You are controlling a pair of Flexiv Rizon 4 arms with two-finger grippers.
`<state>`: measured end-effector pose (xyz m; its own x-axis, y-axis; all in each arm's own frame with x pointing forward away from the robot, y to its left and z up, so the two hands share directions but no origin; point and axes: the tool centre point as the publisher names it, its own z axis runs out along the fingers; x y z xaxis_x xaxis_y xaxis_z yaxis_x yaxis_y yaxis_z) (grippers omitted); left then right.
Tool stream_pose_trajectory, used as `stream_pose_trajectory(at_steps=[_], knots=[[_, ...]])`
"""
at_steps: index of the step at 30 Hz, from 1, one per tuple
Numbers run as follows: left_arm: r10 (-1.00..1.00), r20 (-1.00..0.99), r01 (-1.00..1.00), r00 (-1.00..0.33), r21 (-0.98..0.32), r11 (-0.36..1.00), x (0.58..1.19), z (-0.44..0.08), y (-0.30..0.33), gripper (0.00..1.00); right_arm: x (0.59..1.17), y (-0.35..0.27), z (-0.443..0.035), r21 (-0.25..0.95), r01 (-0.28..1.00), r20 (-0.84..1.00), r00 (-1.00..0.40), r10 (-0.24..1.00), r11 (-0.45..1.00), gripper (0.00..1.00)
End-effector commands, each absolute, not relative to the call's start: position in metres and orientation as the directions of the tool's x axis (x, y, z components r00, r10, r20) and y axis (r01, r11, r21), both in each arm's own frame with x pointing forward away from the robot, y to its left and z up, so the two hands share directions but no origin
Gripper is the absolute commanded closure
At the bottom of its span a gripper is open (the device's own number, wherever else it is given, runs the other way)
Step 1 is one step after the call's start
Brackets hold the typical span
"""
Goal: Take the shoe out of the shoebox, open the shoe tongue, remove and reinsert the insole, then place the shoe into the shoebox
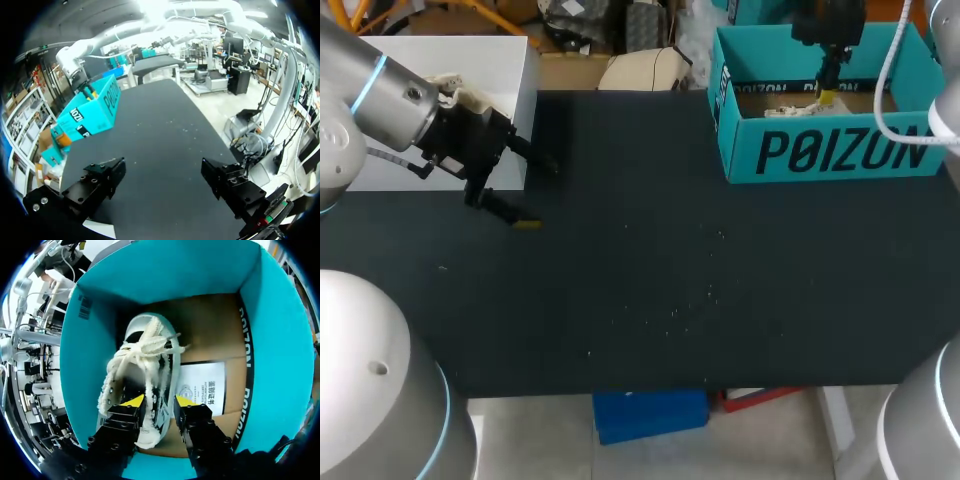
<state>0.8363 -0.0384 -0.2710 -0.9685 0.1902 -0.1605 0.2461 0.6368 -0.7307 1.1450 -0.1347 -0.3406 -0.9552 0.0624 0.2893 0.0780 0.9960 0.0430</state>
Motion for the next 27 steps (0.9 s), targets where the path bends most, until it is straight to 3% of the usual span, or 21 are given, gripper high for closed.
stream_pose_trajectory(at_steps=[1, 3, 4, 5, 14, 27], knots=[[0.191, -0.159, 0.246, -0.969, -0.728, 0.640, 0.836, -0.271, -0.039, 0.00, 1.145, -0.134, -0.296, 0.011, 0.074, 0.238, -0.969, 0.069, 0.997, 0.07], [0.191, -0.159, 0.246, -0.969, -0.728, 0.640, 0.836, -0.271, -0.039, 0.00, 1.144, -0.134, -0.278, 0.003, 0.075, 0.204, -0.976, 0.073, 0.997, 0.25], [0.191, -0.159, 0.246, -0.969, -0.728, 0.640, 0.836, -0.271, -0.039, 0.00, 1.143, -0.134, -0.270, -0.003, 0.070, 0.189, -0.980, 0.070, 0.998, 0.45], [0.191, -0.159, 0.246, -0.969, -0.728, 0.640, 0.836, -0.271, -0.039, 0.00, 1.142, -0.133, -0.264, -0.005, 0.069, 0.178, -0.982, 0.069, 0.998, 0.51], [0.191, -0.159, 0.246, -0.969, -0.728, 0.640, 0.836, -0.271, -0.039, 0.00, 1.107, -0.115, -0.198, -0.038, 0.098, 0.047, -0.994, 0.100, 0.994, 0.51], [0.191, -0.159, 0.246, -0.969, -0.728, 0.640, 0.836, -0.271, -0.039, 0.00, 1.035, -0.072, -0.178, -0.029, 0.179, -0.061, -0.982, 0.177, 0.983, 0.51]])
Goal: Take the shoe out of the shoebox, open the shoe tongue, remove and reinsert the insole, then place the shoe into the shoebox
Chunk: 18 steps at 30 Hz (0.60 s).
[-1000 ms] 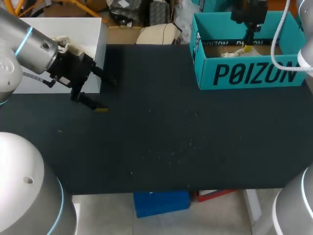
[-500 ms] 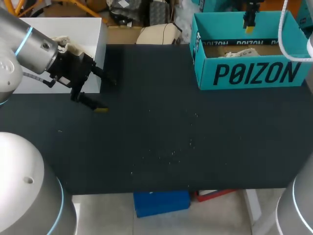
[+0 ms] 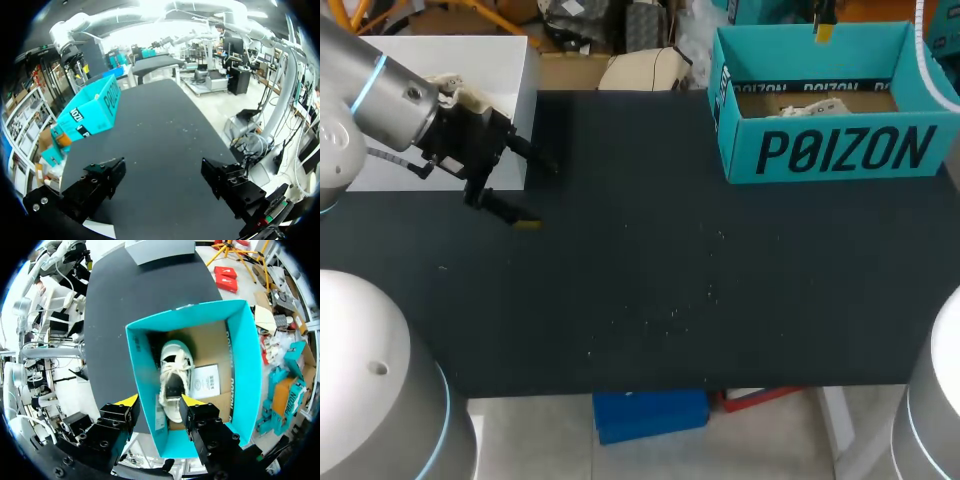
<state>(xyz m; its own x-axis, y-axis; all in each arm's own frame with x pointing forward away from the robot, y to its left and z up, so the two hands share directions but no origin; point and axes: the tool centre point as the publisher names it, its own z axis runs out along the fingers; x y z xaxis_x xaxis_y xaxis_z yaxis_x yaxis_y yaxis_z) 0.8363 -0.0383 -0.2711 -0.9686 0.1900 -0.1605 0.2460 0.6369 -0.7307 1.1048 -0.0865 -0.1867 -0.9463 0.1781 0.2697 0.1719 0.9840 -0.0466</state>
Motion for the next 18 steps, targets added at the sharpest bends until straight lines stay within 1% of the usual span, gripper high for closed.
stream_pose_trajectory(at_steps=[1, 11, 16, 17, 18], knots=[[0.191, -0.159, 0.246, -0.969, -0.728, 0.640, 0.836, -0.271, -0.039, 0.00, 1.031, -0.069, -0.178, -0.024, 0.178, -0.076, -0.982, 0.175, 0.984, 0.51], [0.191, -0.159, 0.246, -0.969, -0.728, 0.640, 0.836, -0.271, -0.039, 0.00, 0.987, -0.055, -0.182, -0.017, 0.174, -0.219, -0.961, 0.166, 0.985, 0.52], [0.191, -0.159, 0.246, -0.969, -0.728, 0.640, 0.836, -0.271, -0.039, 0.00, 0.964, -0.050, -0.185, -0.043, 0.173, -0.304, -0.941, 0.152, 0.984, 0.52], [0.191, -0.159, 0.246, -0.969, -0.728, 0.640, 0.836, -0.271, -0.039, 0.00, 0.959, -0.049, -0.184, -0.062, 0.154, -0.324, -0.938, 0.126, 0.986, 0.52], [0.191, -0.159, 0.246, -0.969, -0.728, 0.640, 0.836, -0.271, -0.039, 0.00, 0.955, -0.047, -0.184, -0.062, 0.139, -0.340, -0.934, 0.110, 0.988, 0.26]])
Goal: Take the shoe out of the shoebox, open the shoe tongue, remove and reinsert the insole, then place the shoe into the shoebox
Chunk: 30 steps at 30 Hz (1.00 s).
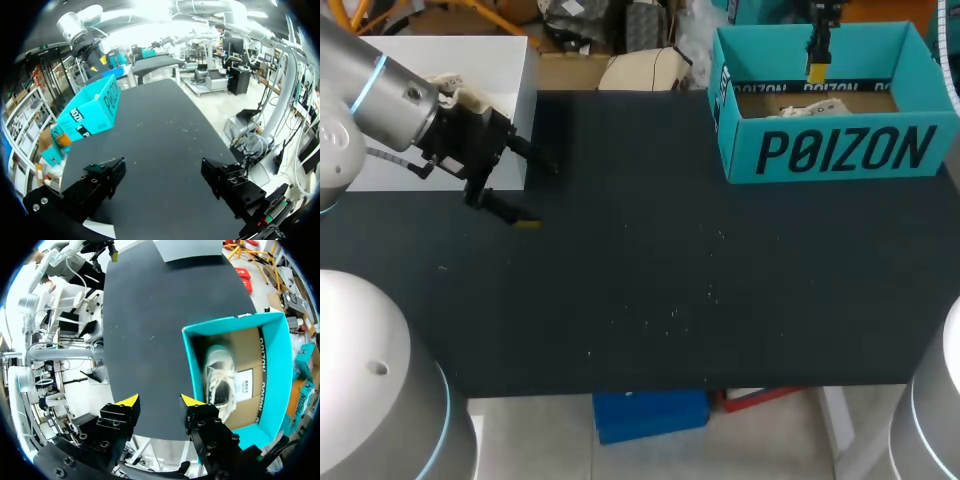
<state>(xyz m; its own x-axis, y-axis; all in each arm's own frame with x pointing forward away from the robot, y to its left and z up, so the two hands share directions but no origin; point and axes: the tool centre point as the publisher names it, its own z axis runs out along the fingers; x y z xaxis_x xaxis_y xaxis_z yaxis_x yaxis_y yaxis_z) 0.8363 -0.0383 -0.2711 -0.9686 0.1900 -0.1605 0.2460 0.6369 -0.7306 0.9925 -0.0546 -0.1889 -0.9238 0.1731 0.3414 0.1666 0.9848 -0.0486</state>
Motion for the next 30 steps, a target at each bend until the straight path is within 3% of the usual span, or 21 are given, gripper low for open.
stream_pose_trajectory(at_steps=[1, 3, 15, 30], knots=[[0.191, -0.159, 0.246, -0.969, -0.728, 0.640, 0.836, -0.271, -0.039, 0.00, 0.951, -0.046, -0.184, -0.040, 0.130, -0.338, -0.935, 0.109, 0.991, 0.00], [0.191, -0.159, 0.246, -0.969, -0.728, 0.640, 0.836, -0.271, -0.039, 0.00, 0.945, -0.043, -0.184, -0.026, 0.067, -0.303, -0.951, 0.056, 0.997, 0.00], [0.191, -0.159, 0.246, -0.969, -0.728, 0.640, 0.836, -0.271, -0.039, 0.00, 0.945, -0.043, -0.184, -0.026, 0.067, -0.303, -0.951, 0.056, 0.997, 0.00], [0.191, -0.159, 0.246, -0.969, -0.728, 0.640, 0.836, -0.271, -0.039, 0.00, 0.908, 0.003, -0.218, -0.058, 0.054, -0.043, -0.998, 0.052, 0.997, 0.00]])
